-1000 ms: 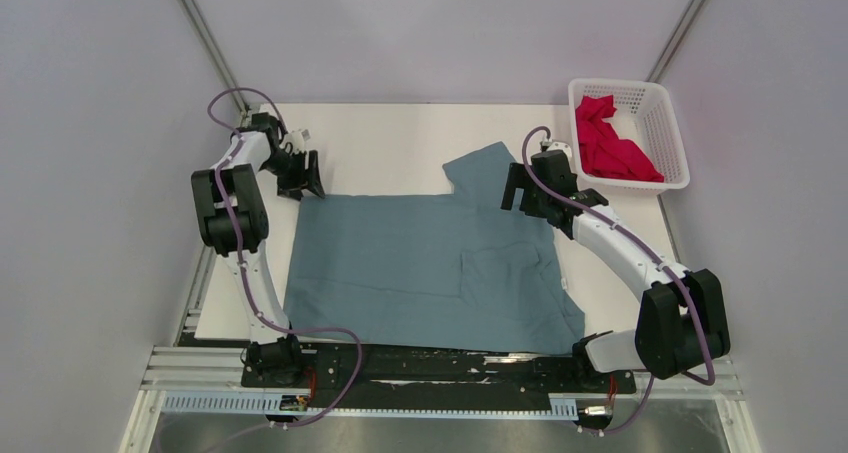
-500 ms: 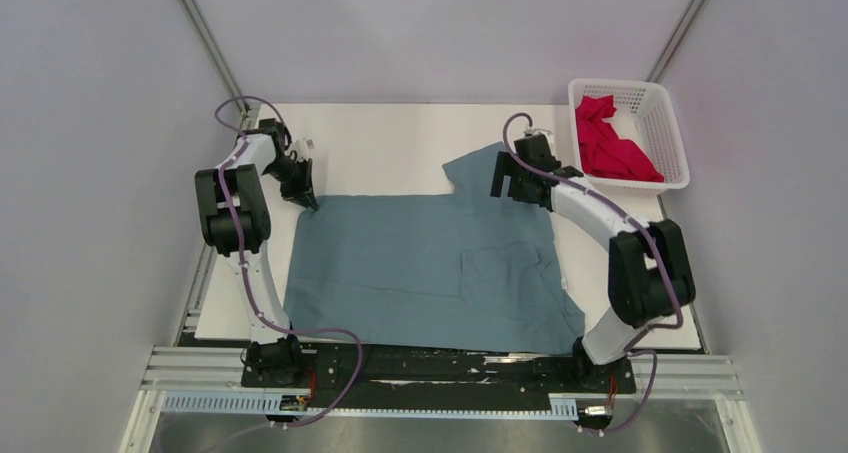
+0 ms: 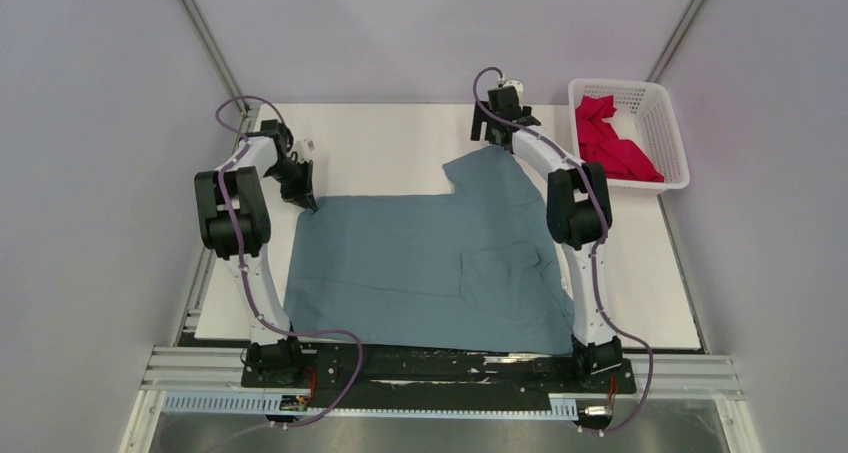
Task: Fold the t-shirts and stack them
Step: Grab the side of the flattened tshirt furthest away from the robot with both arms, then fold the other side of the tshirt into a rectangle
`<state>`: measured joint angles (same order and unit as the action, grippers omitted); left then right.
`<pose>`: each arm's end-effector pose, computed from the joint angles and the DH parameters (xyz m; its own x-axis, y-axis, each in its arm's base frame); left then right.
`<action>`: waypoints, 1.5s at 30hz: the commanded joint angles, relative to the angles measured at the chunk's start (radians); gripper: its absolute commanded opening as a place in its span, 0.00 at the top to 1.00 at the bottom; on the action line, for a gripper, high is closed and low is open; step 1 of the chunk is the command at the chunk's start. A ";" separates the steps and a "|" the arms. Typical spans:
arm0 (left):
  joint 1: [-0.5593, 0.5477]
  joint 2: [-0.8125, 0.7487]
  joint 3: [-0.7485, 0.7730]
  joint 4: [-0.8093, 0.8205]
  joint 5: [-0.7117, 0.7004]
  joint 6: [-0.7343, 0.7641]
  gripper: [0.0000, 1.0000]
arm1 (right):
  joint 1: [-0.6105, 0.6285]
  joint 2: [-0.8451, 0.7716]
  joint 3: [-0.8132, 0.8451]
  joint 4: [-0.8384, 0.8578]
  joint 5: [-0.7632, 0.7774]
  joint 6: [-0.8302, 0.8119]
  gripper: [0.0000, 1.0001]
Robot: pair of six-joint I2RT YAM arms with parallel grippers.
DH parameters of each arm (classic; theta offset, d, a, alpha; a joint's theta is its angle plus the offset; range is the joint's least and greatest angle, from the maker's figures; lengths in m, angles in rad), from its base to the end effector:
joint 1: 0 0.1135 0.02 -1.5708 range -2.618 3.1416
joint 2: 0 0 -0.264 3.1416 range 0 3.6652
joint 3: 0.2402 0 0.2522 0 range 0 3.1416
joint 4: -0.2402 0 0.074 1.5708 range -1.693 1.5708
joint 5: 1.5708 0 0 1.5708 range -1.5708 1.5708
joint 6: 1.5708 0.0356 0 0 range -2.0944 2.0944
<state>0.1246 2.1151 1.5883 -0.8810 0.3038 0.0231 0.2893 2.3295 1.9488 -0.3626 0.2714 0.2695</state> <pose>0.4142 0.0411 0.1615 -0.9805 -0.1006 -0.1691 -0.0478 0.9554 -0.2914 0.5117 0.1424 0.1965 -0.6480 0.0748 -0.7580 0.0901 0.9957 0.0212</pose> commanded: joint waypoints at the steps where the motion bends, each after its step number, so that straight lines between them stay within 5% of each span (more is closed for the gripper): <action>1: -0.002 -0.075 -0.012 0.017 -0.012 -0.003 1.00 | -0.008 0.105 0.131 -0.013 0.000 -0.049 0.05; 6: -0.002 -0.094 -0.020 0.023 -0.010 0.000 1.00 | -0.009 0.120 0.120 -0.042 -0.022 -0.040 0.12; 10: -0.002 -0.091 -0.015 0.021 -0.008 -0.003 1.00 | -0.009 0.075 0.022 -0.044 -0.025 -0.036 0.28; 20: -0.004 -0.148 -0.055 0.045 0.008 -0.042 1.00 | -0.006 -0.057 -0.084 -0.033 -0.049 -0.059 1.00; 31: -0.032 -0.213 -0.047 0.018 -0.041 -0.083 1.00 | 0.011 -0.334 -0.283 -0.005 -0.103 -0.077 1.00; 45: -0.048 -0.451 -0.369 0.234 -0.028 -0.230 1.00 | 0.125 -0.892 -0.728 -0.124 -0.129 -0.047 1.00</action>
<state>0.0822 1.7741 1.2953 -0.7582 0.2646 -0.1196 0.3748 1.5784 1.2655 -0.4213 0.1204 0.2070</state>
